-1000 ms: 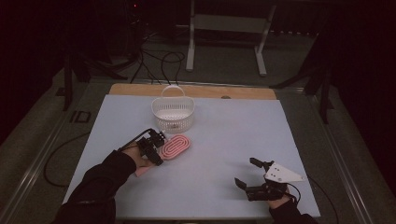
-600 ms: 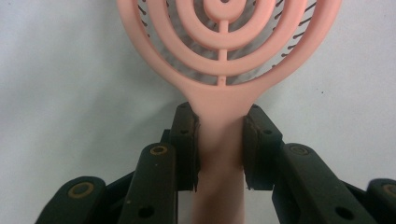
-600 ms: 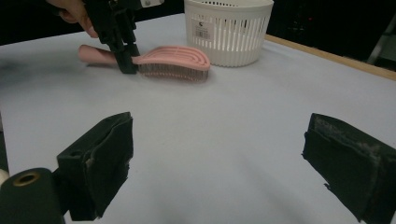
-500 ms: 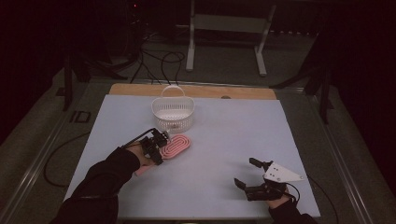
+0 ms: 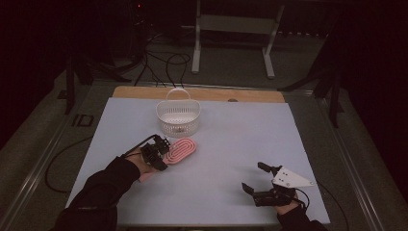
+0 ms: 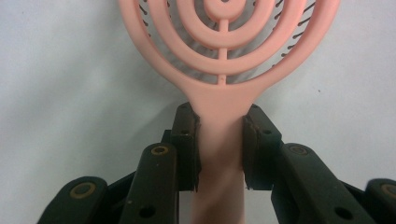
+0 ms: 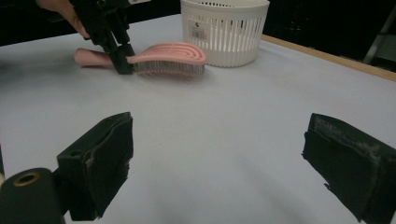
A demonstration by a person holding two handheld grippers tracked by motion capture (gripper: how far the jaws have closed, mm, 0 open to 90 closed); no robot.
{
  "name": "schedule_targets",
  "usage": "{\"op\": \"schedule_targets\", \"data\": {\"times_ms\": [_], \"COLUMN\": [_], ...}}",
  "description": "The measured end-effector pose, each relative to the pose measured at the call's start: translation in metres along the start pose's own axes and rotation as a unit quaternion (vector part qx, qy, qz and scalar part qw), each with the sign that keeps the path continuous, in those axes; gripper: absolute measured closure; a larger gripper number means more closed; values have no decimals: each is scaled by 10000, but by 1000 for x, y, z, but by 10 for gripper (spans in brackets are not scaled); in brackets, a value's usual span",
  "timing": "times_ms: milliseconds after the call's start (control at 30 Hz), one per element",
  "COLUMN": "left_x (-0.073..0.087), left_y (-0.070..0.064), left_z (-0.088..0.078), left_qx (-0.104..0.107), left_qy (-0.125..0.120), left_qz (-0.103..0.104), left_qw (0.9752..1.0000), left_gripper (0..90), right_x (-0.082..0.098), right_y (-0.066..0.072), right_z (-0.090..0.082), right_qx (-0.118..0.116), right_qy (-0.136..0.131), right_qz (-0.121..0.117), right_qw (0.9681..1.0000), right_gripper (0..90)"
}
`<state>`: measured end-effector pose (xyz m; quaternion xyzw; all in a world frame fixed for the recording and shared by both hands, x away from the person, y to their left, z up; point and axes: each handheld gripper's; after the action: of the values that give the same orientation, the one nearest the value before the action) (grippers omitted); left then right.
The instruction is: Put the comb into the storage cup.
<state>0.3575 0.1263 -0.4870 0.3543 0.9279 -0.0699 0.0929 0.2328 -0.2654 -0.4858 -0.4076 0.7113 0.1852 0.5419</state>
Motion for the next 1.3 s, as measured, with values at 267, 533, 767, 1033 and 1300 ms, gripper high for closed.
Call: {"op": "schedule_targets", "data": {"times_ms": [267, 533, 767, 1033, 1300], "left_x": [9, 16, 19, 22, 26], "left_y": [0, -1, -1, -7, -12], "left_z": [-16, -30, -39, -46, -48], "left_qx": [84, 156, 176, 265, 235], "left_qy": [-448, -986, -1334, -1791, -2182], "left_qz": [20, 77, 107, 77, -25], "left_qw": [9990, 9950, 9908, 9835, 9756], "left_gripper": [707, 707, 707, 707, 707], "right_x": [0, 0, 0, 0, 0], "right_y": [0, -1, -1, -1, -2], "right_z": [0, 0, 0, 0, 0], "right_qx": [-4, 14, 15, 30, 47], "right_qy": [32, 0, -6, 6, -1], "right_qz": [45, 40, 59, 61, 43], "right_qw": [10000, 10000, 10000, 10000, 10000], "right_gripper": [84, 84, 84, 84, 84]}}
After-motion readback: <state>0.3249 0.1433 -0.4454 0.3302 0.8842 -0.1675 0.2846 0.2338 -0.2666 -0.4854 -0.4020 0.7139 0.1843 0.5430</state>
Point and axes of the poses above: each handheld gripper's, and its own axes: z roughly forward along the jaws, x roughly out of its underside, y roughly to its left, and after that the axes turned 11 degrees about -z, right-handed
